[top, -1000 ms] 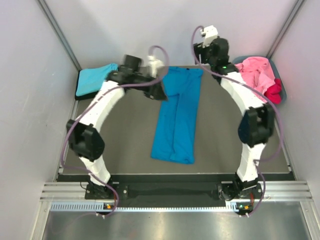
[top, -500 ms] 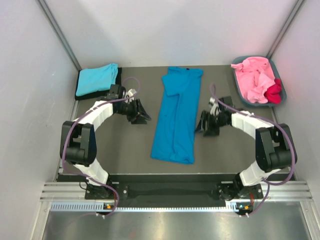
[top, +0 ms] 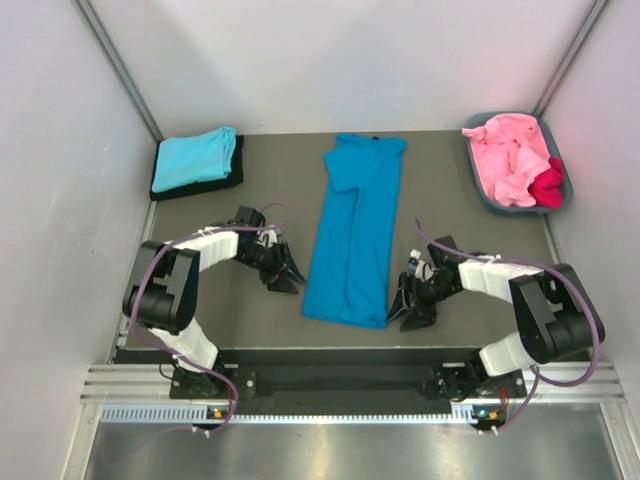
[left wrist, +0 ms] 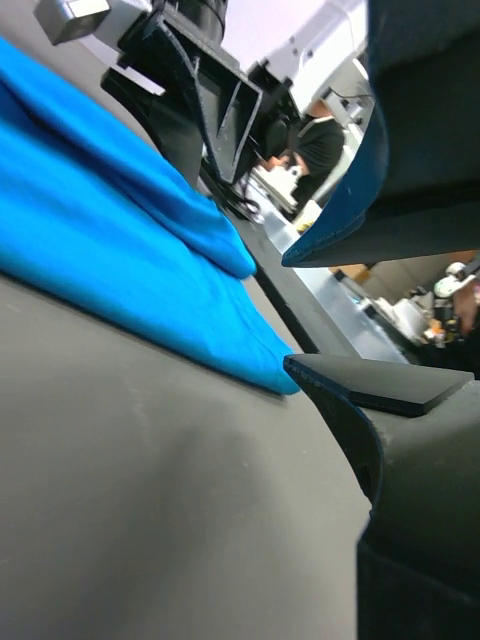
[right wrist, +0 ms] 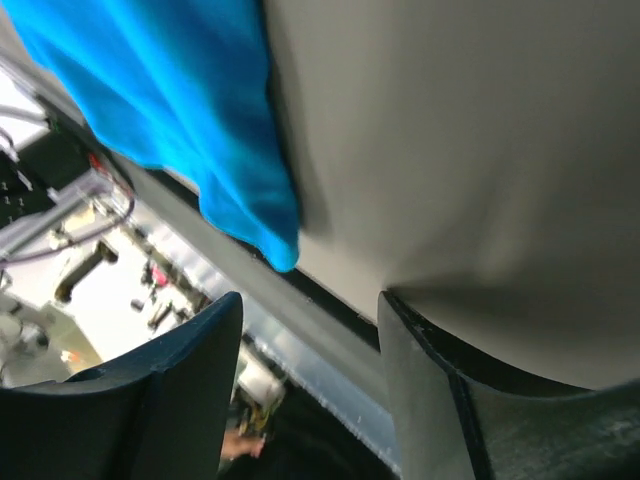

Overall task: Fold and stack the t-shirts
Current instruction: Fold the tshirt

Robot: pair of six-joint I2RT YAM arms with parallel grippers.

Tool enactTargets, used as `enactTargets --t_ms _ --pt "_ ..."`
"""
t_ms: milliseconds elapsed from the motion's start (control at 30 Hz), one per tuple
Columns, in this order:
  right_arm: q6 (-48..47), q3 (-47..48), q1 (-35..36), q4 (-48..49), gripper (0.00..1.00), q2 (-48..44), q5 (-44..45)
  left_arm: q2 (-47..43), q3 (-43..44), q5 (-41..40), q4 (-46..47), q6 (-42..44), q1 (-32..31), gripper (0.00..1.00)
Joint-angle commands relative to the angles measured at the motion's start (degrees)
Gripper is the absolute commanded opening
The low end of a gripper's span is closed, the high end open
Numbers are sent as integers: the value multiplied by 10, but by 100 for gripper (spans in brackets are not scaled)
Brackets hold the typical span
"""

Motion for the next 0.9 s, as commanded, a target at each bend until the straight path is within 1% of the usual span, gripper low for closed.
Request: enactTargets --t_ms 0,67,200,400,500,567,600,733,867 --pt "35 4 41 51 56 0 -16 11 -25 -1 19 -16 -13 44" --pt "36 9 57 47 56 10 -8 14 -30 -12 10 -13 -16 44" --pt "42 21 61 52 55 28 11 19 -38 -26 -8 -6 -23 43" --pt "58 22 59 73 54 50 27 26 -62 -42 16 -23 -28 43" --pt "65 26 63 87 52 61 30 30 -64 -42 19 -23 -37 42" --pt "63 32 65 78 49 70 45 32 -62 -39 20 -24 -41 41" --pt "63 37 67 70 46 74 49 36 -60 -37 23 -23 -47 41" --pt "68 44 74 58 44 85 76 44 -62 -35 27 -27 -59 41" --pt "73 58 84 63 41 98 81 49 -59 -35 30 -26 -65 38"
